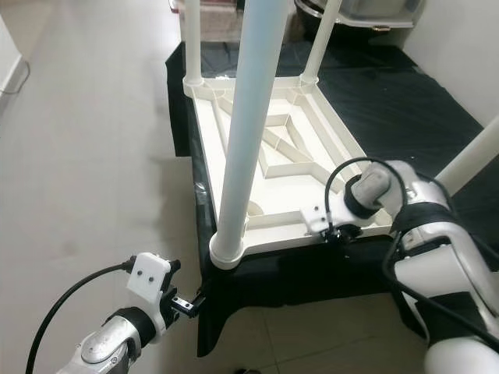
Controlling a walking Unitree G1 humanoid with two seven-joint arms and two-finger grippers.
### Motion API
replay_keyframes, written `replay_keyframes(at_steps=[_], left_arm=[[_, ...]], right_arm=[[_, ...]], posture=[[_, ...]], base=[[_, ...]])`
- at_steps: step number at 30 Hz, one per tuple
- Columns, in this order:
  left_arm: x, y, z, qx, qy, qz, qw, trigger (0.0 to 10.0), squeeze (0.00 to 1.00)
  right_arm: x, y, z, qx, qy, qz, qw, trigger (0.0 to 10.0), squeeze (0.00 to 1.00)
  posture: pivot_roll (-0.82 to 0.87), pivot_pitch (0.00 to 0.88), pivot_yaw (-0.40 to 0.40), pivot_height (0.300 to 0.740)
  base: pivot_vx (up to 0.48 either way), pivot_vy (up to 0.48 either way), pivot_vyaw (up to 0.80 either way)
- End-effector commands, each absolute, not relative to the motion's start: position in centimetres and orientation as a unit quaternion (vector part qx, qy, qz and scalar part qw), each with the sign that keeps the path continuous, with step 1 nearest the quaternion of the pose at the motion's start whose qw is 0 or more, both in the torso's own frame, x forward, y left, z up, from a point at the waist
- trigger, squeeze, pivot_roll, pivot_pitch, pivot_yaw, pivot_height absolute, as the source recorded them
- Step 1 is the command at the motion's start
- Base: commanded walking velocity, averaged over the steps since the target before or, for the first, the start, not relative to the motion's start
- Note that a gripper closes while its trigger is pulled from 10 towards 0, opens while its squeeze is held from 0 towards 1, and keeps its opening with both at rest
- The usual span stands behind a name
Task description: Building children table
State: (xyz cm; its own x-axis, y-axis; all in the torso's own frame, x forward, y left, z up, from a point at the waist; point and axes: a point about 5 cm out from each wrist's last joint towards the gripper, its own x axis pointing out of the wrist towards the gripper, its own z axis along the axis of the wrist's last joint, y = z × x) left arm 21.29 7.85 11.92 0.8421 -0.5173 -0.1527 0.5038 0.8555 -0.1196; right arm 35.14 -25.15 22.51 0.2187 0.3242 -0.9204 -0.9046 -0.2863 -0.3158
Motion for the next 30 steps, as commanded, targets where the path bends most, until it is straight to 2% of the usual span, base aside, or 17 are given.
replay_keyframes(at_steps=[1, 6, 8, 9, 11, 12, 15, 18, 19, 20, 22, 23, 26, 27, 28, 29, 30], left_arm=[[21.1, 7.7, 11.5, -0.044, 0.099, -0.269, 0.957, 10.0, 0.00], [21.1, 7.7, 11.5, -0.044, 0.099, -0.268, 0.957, 10.0, 0.00], [21.1, 7.7, 11.4, -0.043, 0.098, -0.268, 0.957, 10.0, 0.00], [21.1, 7.7, 11.4, -0.043, 0.098, -0.268, 0.957, 10.0, 0.00], [21.2, 7.7, 11.4, -0.039, 0.099, -0.269, 0.957, 10.0, 0.00], [21.2, 7.7, 11.4, -0.039, 0.099, -0.269, 0.957, 10.0, 0.00], [21.2, 7.7, 11.4, -0.032, 0.096, -0.272, 0.957, 10.0, 0.00], [21.3, 7.6, 11.3, -0.030, 0.094, -0.272, 0.957, 10.0, 0.00], [21.3, 7.6, 11.3, -0.029, 0.094, -0.271, 0.958, 10.0, 0.00], [21.3, 7.6, 11.3, -0.029, 0.094, -0.271, 0.958, 10.0, 0.00], [21.3, 7.6, 11.3, -0.028, 0.094, -0.271, 0.958, 10.0, 0.00], [21.3, 7.6, 11.3, -0.028, 0.094, -0.271, 0.958, 10.0, 0.00], [21.4, 7.7, 11.1, -0.026, 0.094, -0.272, 0.957, 10.0, 0.00], [21.4, 7.7, 11.1, -0.026, 0.094, -0.272, 0.957, 10.0, 0.00], [21.4, 7.7, 11.1, -0.025, 0.094, -0.272, 0.957, 10.0, 0.00], [21.4, 7.8, 11.1, -0.024, 0.092, -0.271, 0.958, 10.0, 0.00], [21.4, 7.8, 11.1, -0.024, 0.092, -0.271, 0.958, 10.0, 0.00]], right_arm=[[35.0, -25.7, 23.9, -0.552, 0.248, 0.568, 0.558, 10.0, 0.00], [34.9, -26.0, 25.3, -0.538, 0.240, 0.573, 0.570, 10.0, 0.00], [34.8, -26.0, 26.2, -0.515, 0.227, 0.580, 0.589, 10.0, 0.00], [34.8, -26.0, 26.2, -0.515, 0.227, 0.580, 0.589, 10.0, 0.00], [35.3, -25.2, 27.1, -0.463, 0.193, 0.582, 0.640, 10.0, 0.00], [35.3, -25.2, 27.1, -0.463, 0.193, 0.582, 0.640, 10.0, 0.00], [35.7, -24.4, 27.6, -0.400, 0.146, 0.586, 0.689, 10.0, 0.00], [35.8, -24.2, 27.7, -0.379, 0.123, 0.587, 0.705, 10.0, 0.00], [35.9, -24.4, 27.4, -0.353, 0.117, 0.576, 0.728, 10.0, 0.00], [35.9, -24.4, 27.4, -0.353, 0.117, 0.576, 0.728, 10.0, 0.00], [36.1, -25.1, 26.8, -0.318, 0.101, 0.541, 0.772, 10.0, 0.00], [36.1, -25.1, 26.8, -0.318, 0.101, 0.541, 0.772, 10.0, 0.00], [36.6, -26.0, 27.3, -0.259, 0.040, 0.464, 0.846, 10.0, 0.00], [36.6, -26.0, 27.3, -0.259, 0.040, 0.464, 0.846, 10.0, 0.00], [36.8, -26.1, 27.7, -0.243, 0.020, 0.439, 0.864, 10.0, 0.00], [37.4, -26.3, 27.8, -0.218, -0.012, 0.378, 0.900, 10.0, 0.00], [37.4, -26.3, 27.8, -0.218, -0.012, 0.378, 0.900, 10.0, 0.00]], posture=[[0.07, 0.158, -0.079, 0.740], [0.07, 0.157, -0.081, 0.740], [0.07, 0.157, -0.078, 0.740], [0.07, 0.157, -0.078, 0.740], [0.07, 0.155, -0.078, 0.740], [0.07, 0.155, -0.078, 0.740], [0.07, 0.144, -0.079, 0.740], [0.07, 0.140, -0.079, 0.740], [0.08, 0.132, -0.080, 0.740], [0.08, 0.132, -0.080, 0.740], [0.08, 0.126, -0.077, 0.740], [0.08, 0.126, -0.077, 0.740], [0.07, 0.116, -0.072, 0.740], [0.07, 0.116, -0.072, 0.740], [0.07, 0.116, -0.072, 0.740], [0.06, 0.108, -0.068, 0.740], [0.06, 0.108, -0.068, 0.740]], base=[[0.000, 0.000, 0.00], [0.000, 0.000, 0.00], [0.000, 0.000, 0.00], [0.000, 0.000, 0.00], [0.000, 0.000, 0.00], [0.000, 0.000, 0.00], [0.000, 0.000, 0.00], [0.000, 0.000, 0.00], [0.000, 0.000, 0.00], [0.000, 0.000, 0.00], [0.000, 0.000, 0.00], [0.000, 0.000, 0.00], [0.000, 0.000, 0.00], [0.000, 0.000, 0.00], [0.000, 0.000, 0.00], [0.000, 0.000, 0.00], [0.000, 0.000, 0.00]])
